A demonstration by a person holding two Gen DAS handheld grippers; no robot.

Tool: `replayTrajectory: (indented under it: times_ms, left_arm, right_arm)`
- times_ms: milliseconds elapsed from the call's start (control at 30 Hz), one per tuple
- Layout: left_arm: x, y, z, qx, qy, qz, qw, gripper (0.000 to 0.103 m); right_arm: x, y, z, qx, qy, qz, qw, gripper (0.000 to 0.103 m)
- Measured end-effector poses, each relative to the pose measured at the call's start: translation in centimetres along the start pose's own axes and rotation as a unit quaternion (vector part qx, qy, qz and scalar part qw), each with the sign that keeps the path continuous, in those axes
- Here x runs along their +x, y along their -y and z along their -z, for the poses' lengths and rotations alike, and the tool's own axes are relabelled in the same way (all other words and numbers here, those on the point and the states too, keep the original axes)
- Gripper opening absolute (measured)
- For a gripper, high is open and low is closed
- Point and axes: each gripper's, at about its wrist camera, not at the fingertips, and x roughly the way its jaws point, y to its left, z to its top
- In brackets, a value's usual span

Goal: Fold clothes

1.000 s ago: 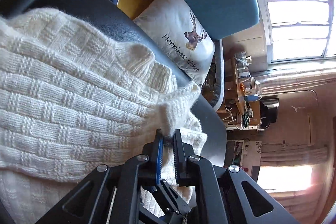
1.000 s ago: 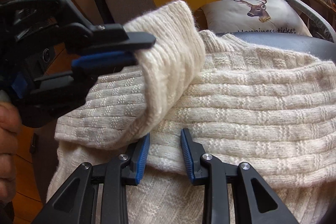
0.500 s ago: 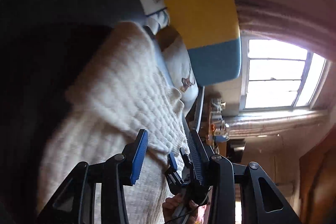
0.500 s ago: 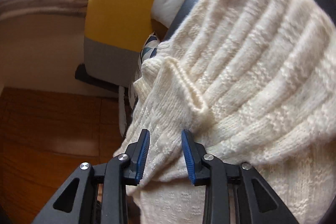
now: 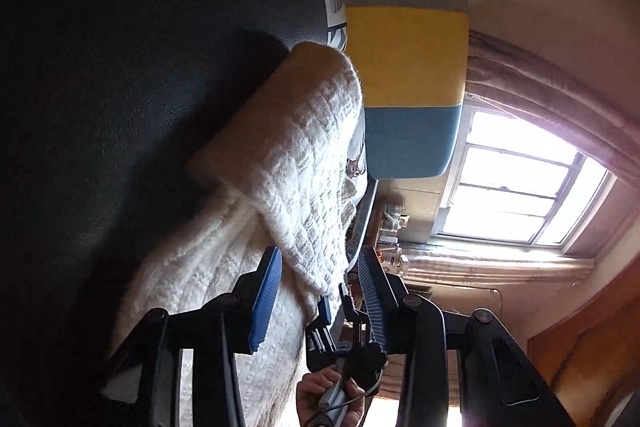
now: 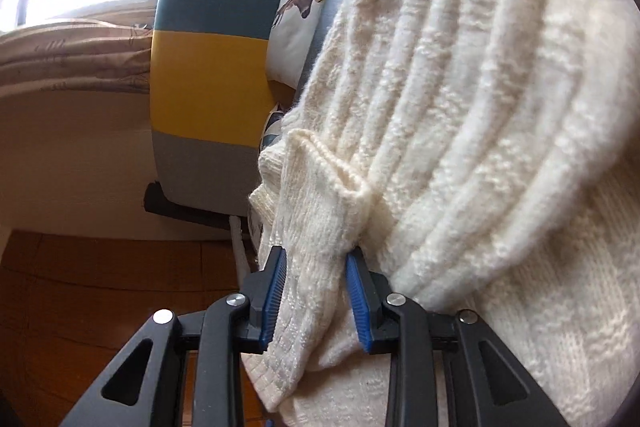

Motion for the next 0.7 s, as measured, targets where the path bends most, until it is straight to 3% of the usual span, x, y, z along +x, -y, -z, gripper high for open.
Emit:
replayTrajectory:
  times_ms: [133,300,467,567,700]
  left_arm:
    - [-0.1,-1.4,-0.3,-0.049,0.023,0.013,0.9985,0.04]
    - [-0.1,-2.6,-1.1,-0.088,0.045,0.032,0.9946,0.04]
    - [0.4,-2.6,-1.8,-0.093,0.059,0.025,0.9936,0.041]
    - [0.3,-2.2,-2.2,-0.087,0.073,0.021,0.9933,0.041]
    - [0.1,-0.6,-3.0,-0.051,0.085,0.007,0.995,0.037]
  right_arm:
    - [1.7,-0.1,0.0,-0.035,-0.01,0.031,0.999,0.007]
    - [1.9,0.1,-0.1,-0.051,-0.021,-0.006,0.998,0.011]
    - [2.0,0.8,-0.4,-0.029,-0.035,-0.034,0.998,0.011]
    - [2.1,-0.3,-0.1,-0.072,-0.045,0.003,0.996,0.011]
    - [2.1,-4.6,0.8,-0.179,-0.02,0.09,0.979,0.007]
